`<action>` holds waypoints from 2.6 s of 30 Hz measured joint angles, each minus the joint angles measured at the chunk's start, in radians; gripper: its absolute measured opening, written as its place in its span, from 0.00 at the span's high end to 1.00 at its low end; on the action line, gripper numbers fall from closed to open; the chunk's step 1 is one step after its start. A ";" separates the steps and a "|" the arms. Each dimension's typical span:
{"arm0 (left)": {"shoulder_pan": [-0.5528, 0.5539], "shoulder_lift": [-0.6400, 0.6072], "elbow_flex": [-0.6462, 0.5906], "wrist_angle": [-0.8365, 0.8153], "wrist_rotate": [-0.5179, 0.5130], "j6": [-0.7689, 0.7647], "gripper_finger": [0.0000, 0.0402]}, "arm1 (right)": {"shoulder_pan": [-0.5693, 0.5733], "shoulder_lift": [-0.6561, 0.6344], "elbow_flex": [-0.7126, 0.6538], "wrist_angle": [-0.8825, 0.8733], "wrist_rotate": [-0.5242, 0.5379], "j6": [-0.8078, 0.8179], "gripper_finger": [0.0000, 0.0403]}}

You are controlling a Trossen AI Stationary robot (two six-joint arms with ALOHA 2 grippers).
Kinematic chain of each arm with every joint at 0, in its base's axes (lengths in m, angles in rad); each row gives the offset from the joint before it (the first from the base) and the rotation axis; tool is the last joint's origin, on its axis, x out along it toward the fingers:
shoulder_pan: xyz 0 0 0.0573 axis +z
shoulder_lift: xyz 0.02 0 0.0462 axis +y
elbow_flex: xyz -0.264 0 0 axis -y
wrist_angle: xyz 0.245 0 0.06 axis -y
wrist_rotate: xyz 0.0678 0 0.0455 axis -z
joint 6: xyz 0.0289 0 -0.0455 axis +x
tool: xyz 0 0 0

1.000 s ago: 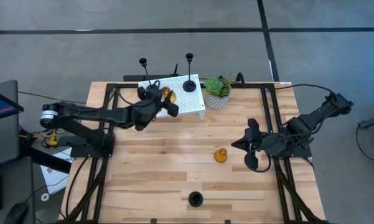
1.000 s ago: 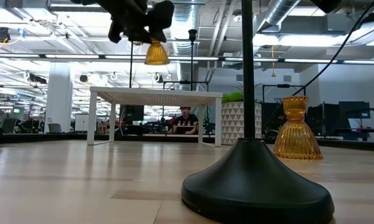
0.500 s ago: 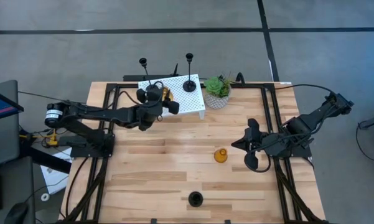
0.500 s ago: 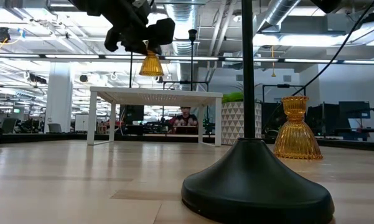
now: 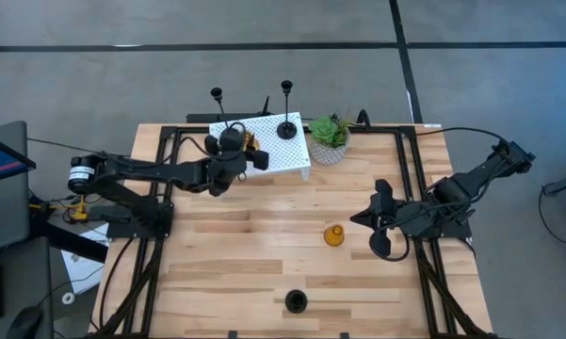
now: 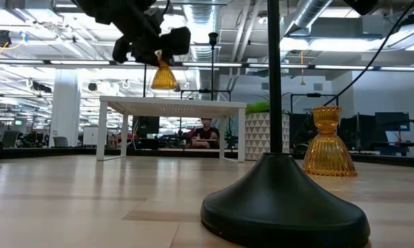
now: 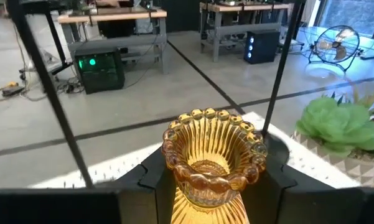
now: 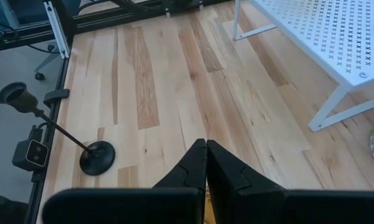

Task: Pick & Place candle stick holders
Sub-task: Put the left yellow glass candle holder on the shelf

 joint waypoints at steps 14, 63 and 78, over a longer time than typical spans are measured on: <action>0.041 0.000 -0.053 0.004 0.037 -0.076 0.65 | -0.001 0.000 0.000 -0.014 0.005 0.004 1.00; 0.088 0.060 -0.053 0.022 0.169 -0.099 0.42 | -0.001 0.000 0.000 -0.015 0.022 0.043 1.00; 0.086 0.040 -0.053 0.037 0.273 -0.095 0.24 | -0.001 0.000 0.000 -0.015 0.022 0.043 1.00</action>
